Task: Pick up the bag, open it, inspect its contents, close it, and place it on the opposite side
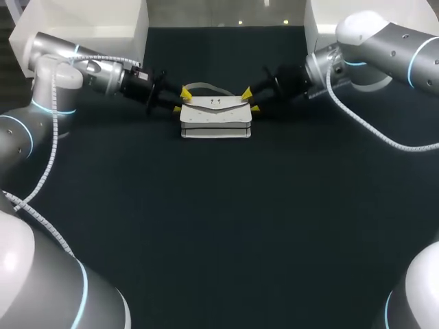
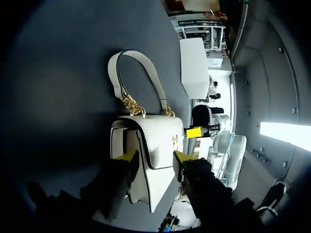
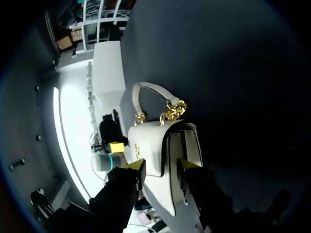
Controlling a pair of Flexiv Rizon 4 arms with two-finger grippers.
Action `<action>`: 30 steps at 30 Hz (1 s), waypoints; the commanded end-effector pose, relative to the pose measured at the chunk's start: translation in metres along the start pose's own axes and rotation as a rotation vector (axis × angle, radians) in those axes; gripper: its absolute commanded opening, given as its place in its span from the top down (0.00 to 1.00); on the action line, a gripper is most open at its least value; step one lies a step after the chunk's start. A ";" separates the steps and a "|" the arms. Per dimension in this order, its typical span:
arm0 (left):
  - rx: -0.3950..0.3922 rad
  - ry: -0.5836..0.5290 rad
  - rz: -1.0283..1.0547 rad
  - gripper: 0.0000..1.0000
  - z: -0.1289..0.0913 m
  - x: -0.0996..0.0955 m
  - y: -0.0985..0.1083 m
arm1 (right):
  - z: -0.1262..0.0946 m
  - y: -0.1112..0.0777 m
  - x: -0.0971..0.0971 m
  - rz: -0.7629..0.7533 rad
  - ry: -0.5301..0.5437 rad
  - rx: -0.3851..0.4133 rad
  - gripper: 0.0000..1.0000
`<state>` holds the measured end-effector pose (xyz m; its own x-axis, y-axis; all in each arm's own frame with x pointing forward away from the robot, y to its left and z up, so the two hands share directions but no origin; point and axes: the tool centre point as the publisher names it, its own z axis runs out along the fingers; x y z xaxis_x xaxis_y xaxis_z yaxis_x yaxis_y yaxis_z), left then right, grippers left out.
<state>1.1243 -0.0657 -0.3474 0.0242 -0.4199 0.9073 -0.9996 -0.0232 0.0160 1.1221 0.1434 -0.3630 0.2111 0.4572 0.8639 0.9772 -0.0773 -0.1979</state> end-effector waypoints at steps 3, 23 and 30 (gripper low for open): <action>0.059 -0.032 -0.009 0.19 -0.012 0.009 0.024 | -0.020 -0.010 0.004 -0.006 -0.077 -0.054 0.00; 0.051 -0.096 -0.090 0.64 -0.011 -0.008 0.040 | -0.075 -0.009 -0.017 0.002 -0.194 -0.138 0.00; 0.030 -0.095 -0.098 0.82 -0.002 -0.009 0.036 | -0.082 -0.009 -0.019 0.000 -0.209 -0.139 0.00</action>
<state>1.0827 -0.0583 -0.3504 0.1241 -0.5004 0.8568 -0.9911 -0.1041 0.0827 1.1127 0.0640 -0.3424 0.2139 0.6260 0.7500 0.9747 -0.1879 -0.1211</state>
